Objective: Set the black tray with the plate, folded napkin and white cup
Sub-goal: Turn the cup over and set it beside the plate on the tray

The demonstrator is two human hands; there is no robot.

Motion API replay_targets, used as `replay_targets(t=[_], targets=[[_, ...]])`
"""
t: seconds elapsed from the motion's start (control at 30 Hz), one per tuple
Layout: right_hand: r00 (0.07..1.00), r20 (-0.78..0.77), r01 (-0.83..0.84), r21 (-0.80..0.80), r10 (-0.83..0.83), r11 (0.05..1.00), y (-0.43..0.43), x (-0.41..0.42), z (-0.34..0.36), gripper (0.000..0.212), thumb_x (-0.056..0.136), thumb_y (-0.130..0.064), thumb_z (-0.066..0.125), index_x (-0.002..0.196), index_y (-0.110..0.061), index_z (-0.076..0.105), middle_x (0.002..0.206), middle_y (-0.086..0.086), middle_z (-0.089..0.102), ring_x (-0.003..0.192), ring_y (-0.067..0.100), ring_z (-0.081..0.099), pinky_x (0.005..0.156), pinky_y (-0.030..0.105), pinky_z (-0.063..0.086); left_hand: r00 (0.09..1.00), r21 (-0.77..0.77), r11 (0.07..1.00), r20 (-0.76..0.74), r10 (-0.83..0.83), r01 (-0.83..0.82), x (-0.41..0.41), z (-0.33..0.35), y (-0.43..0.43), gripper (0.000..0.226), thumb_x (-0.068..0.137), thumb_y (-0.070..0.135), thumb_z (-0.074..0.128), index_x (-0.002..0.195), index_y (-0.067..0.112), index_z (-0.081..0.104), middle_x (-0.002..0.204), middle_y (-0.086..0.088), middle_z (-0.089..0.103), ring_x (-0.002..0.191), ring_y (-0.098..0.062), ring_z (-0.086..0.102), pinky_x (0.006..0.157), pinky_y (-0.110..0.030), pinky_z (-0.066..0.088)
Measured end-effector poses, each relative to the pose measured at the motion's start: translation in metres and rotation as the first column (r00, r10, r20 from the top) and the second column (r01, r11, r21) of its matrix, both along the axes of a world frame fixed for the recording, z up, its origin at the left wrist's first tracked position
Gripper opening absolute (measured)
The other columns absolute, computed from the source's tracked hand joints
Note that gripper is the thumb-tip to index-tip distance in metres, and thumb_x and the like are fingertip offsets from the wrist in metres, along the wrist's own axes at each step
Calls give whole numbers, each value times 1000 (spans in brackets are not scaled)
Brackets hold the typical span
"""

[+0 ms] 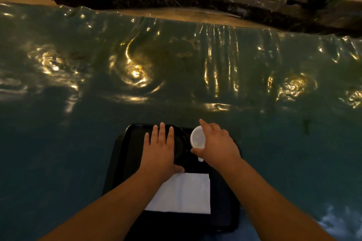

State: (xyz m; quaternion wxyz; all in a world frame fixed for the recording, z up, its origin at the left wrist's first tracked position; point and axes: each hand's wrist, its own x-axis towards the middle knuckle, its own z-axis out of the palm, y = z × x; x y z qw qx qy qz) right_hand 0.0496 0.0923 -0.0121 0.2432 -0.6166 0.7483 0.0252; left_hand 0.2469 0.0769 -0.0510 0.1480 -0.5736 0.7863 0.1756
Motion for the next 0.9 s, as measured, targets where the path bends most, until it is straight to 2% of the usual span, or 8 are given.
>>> replay_targets(t=[0.17,0.3,0.63,0.9], targets=[[1000,-7,8,32,-8,999,2,4,-5,97,83,-49,79,160,-34,21,156,3,35,128,34,50,92,46,53,999,83,996,17,37,-38,11,5,-15,148,66,68,84,161,16,-16,172,-14,-12,158,-39,-7,125,-56,9],[999,19,-30,33,29,999,-9,9,-2,97,80,-51,82,158,-35,25,155,2,37,125,32,53,92,45,53,999,105,993,13,-51,50,24,6,-29,156,61,65,90,161,14,-19,173,-9,-14,158,-34,-7,127,-51,12],[998,43,-53,58,50,997,-17,17,-3,99,78,-54,82,158,-35,26,156,2,37,125,32,55,92,46,54,978,109,972,-15,-206,207,39,4,-36,156,62,68,88,160,14,-20,173,-6,-16,157,-31,-14,126,-42,3],[998,42,-55,62,53,997,-14,15,-2,100,80,-52,83,159,-35,24,159,2,35,127,31,54,93,45,54,952,122,945,5,-306,303,37,4,-45,157,58,66,91,160,21,-20,172,0,-18,157,-30,-14,125,-45,13]])
